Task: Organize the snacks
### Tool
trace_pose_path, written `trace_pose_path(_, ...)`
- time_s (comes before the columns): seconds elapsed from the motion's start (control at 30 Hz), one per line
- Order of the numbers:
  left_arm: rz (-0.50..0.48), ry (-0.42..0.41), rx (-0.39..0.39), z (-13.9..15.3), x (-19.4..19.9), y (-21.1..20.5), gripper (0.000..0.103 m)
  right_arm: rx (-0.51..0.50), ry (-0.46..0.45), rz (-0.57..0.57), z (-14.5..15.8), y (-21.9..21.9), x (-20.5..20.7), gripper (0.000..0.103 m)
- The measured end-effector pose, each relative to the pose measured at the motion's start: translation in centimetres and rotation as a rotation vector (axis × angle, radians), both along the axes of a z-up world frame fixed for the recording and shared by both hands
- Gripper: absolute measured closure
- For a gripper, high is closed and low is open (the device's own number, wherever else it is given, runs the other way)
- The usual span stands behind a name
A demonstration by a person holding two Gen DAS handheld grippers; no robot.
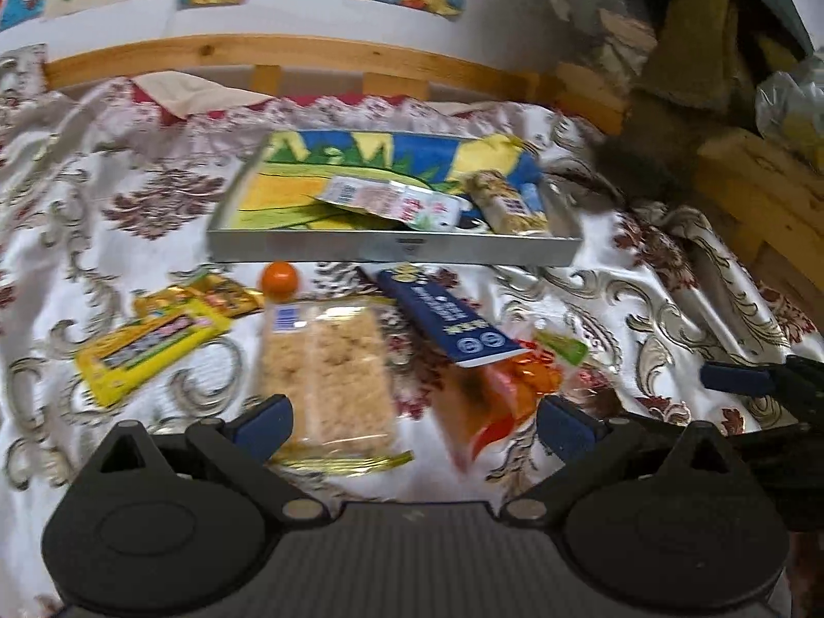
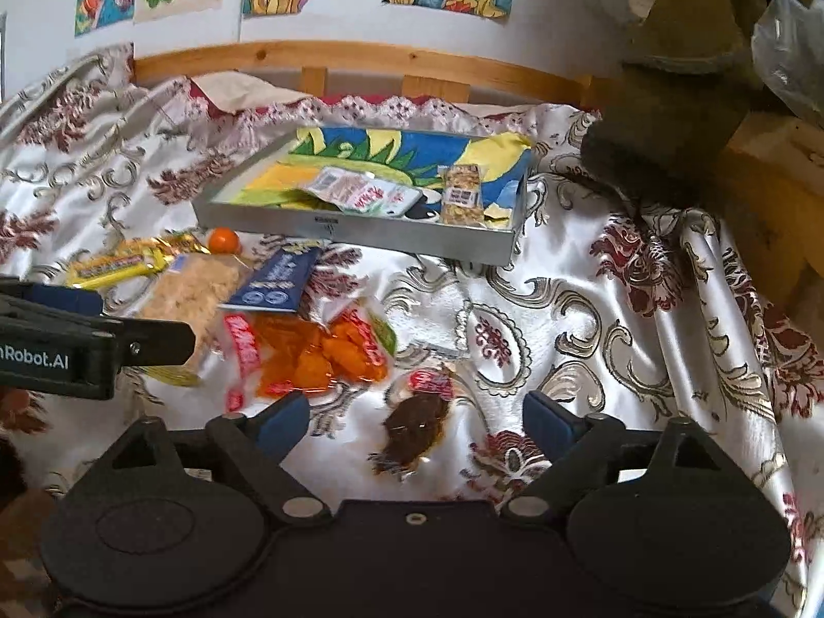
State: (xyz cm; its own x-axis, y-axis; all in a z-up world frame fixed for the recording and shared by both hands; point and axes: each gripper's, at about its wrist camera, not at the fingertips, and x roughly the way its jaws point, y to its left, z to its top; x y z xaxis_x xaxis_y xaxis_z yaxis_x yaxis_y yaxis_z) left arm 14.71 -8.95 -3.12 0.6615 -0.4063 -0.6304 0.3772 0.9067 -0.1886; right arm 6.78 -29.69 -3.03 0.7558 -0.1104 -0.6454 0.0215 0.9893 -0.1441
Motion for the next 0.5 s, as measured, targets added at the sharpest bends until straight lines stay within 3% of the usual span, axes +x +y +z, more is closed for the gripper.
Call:
trace_pose_path(0.3,-0.11,0.056,-0.002,-0.9,2.3,-2.8,0.0,0.006,0.045,-0.029,-1.8,-0.3,1.4,0.018)
trace_pose_path(0.5,-0.162,0.116,-0.018,-1.9,3.3,-4.0,0.001,-0.024,0.082,-0.058,-2.8,-0.3,1.8,0.028)
